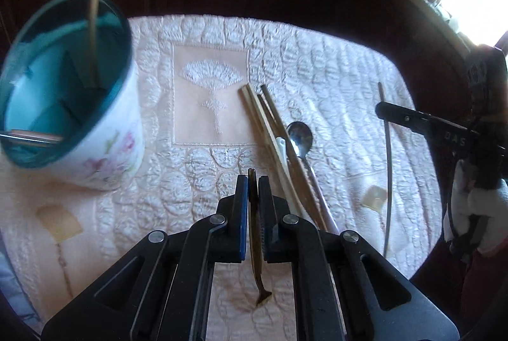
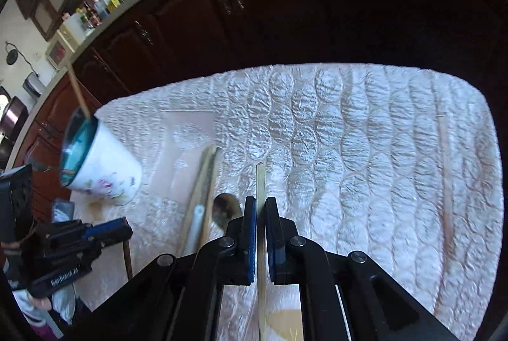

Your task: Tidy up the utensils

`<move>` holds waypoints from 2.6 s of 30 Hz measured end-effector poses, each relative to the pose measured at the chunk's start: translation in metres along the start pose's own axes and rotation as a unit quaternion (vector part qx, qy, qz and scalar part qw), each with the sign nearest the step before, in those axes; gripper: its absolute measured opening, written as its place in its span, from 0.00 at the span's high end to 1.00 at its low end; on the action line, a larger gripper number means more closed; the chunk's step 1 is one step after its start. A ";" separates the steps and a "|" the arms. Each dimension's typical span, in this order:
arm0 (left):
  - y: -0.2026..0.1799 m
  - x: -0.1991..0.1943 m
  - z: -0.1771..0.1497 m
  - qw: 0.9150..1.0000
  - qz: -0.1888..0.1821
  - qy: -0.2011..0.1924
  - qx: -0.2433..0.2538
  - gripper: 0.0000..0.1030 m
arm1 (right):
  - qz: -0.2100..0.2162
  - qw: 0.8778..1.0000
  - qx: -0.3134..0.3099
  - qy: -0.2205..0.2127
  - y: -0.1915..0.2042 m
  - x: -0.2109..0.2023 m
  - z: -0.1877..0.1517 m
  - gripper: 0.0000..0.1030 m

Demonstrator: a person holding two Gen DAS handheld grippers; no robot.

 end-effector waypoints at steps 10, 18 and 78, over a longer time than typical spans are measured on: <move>0.001 -0.051 0.000 0.999 -0.007 -0.034 0.003 0.96 | 0.020 0.998 -0.017 -0.051 0.022 -0.072 -0.004 0.95; 0.004 -0.081 0.011 0.998 -0.005 -0.063 0.000 0.96 | 0.021 0.997 -0.037 -0.072 0.032 -0.100 0.005 0.95; 0.127 -0.106 0.121 0.976 0.129 -0.168 -0.048 0.96 | 0.126 0.965 -0.107 -0.203 0.252 -0.007 0.158 0.95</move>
Point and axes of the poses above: each gripper's, at about its wrist camera, not at the fingertips, and x roughly the way its jaws point, y to its left, z to its top, the point moved 4 cm from there along x, roughly the way its jaws point, and after that the axes turned 14 degrees about -y, right-handed, at the moved point
